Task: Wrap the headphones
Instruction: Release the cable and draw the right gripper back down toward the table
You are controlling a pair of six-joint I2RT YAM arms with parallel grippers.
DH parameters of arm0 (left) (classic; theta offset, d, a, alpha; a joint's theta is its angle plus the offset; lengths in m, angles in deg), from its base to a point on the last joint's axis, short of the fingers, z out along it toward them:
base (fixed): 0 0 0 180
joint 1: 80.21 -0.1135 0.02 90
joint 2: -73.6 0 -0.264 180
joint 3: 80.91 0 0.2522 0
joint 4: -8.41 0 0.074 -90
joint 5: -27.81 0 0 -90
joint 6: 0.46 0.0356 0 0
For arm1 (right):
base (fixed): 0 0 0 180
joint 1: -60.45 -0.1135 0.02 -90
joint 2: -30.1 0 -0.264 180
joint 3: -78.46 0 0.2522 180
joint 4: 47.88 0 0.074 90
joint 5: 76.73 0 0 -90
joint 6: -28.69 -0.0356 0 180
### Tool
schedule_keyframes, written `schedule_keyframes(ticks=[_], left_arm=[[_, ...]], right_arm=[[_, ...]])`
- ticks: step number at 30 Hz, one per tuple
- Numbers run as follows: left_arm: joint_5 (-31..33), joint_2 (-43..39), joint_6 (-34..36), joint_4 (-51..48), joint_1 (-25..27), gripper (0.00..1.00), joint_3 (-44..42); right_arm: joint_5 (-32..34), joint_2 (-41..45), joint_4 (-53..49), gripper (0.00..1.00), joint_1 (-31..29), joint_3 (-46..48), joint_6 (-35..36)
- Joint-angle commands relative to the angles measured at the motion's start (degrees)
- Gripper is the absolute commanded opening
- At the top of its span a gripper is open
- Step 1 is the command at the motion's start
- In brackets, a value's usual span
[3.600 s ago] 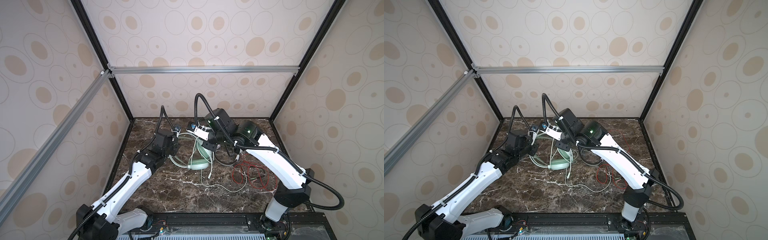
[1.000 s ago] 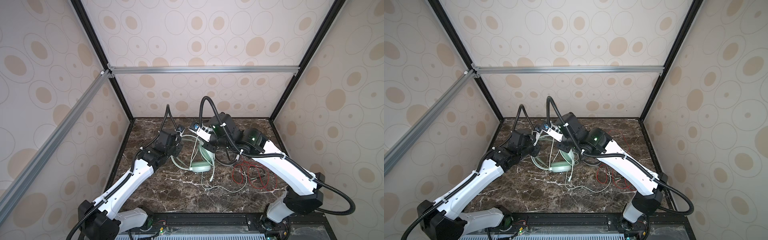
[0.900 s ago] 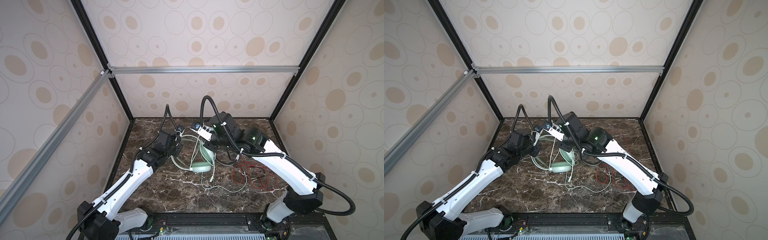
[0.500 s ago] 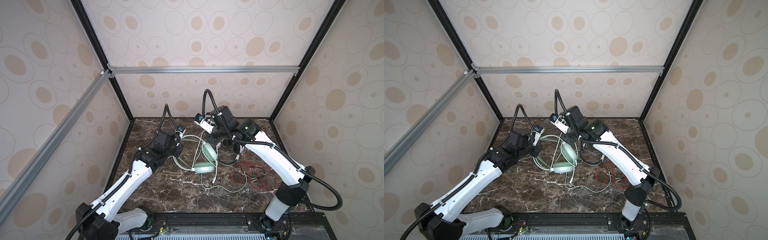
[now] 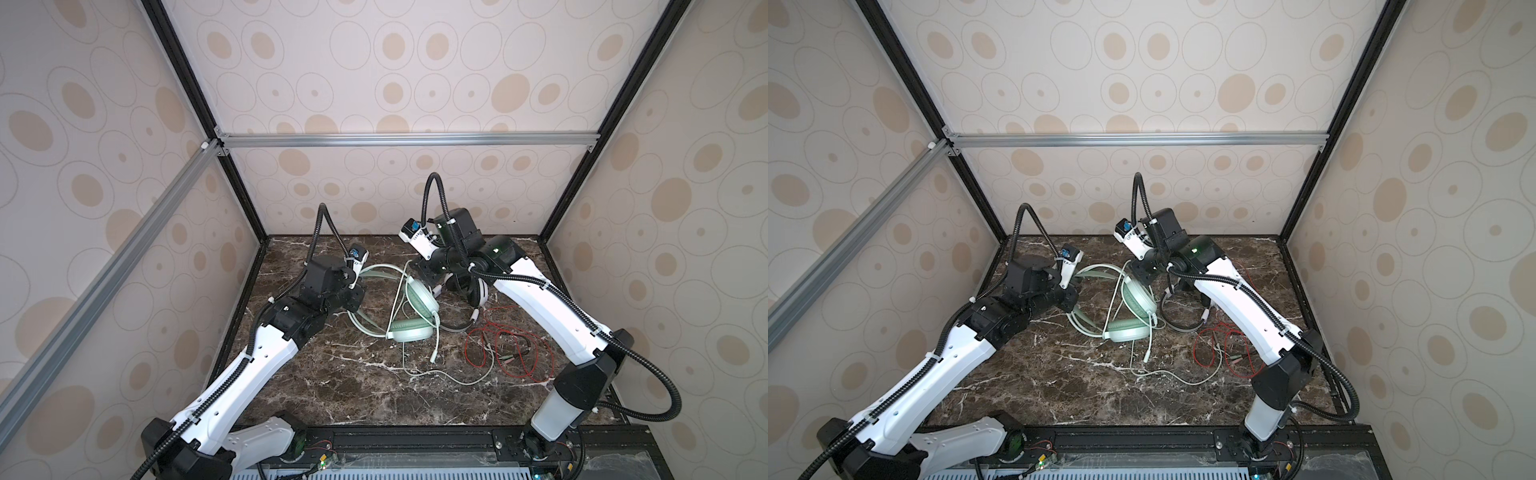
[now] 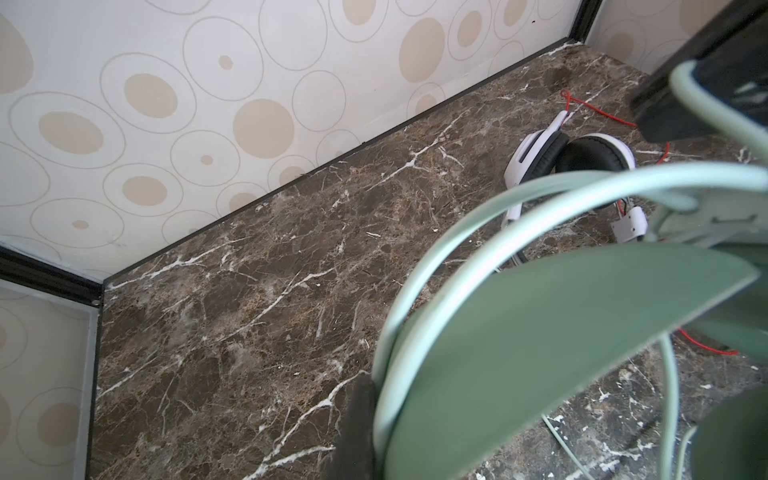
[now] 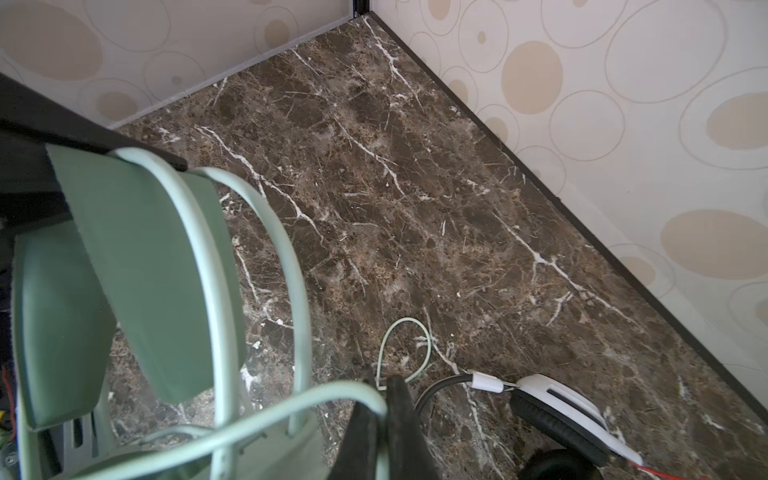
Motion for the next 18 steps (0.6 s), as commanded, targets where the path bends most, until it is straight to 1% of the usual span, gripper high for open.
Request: schedule_keyframes(ticks=[1, 3, 5, 7, 9, 14, 18], left_arm=[[-4.9, -2.7, -2.7, 1.7, 0.6, 0.00, 5.2], [-5.3, -2.7, -3.0, 1.6, 0.5, 0.00, 6.2], [-5.7, -2.7, -3.1, 1.5, 0.6, 0.00, 7.5], [-6.2, -2.3, -3.1, 1.3, 0.5, 0.00, 8.8], [-6.8, -2.0, -3.4, 1.3, 0.5, 0.00, 9.6], [-7.9, -2.0, -4.7, 2.1, 0.5, 0.00, 10.5], [-9.1, -1.9, -5.7, 2.1, 0.5, 0.00, 11.8]], right_arm=[[-4.8, 3.7, 7.1, 0.13, 2.8, 3.9, -3.2], [-7.8, 5.4, 10.4, 0.16, 3.8, 7.4, -4.8], [-11.0, 7.4, 13.9, 0.23, 4.9, 11.1, -6.6], [-13.7, 8.9, 17.2, 0.33, 5.6, 14.0, -8.1], [-15.1, 9.6, 18.3, 0.38, 6.0, 15.4, -8.5], [-19.9, 11.9, 23.6, 0.44, 7.8, 20.3, -10.7], [-24.2, 13.9, 30.6, 0.47, 9.5, 25.8, -14.7]])
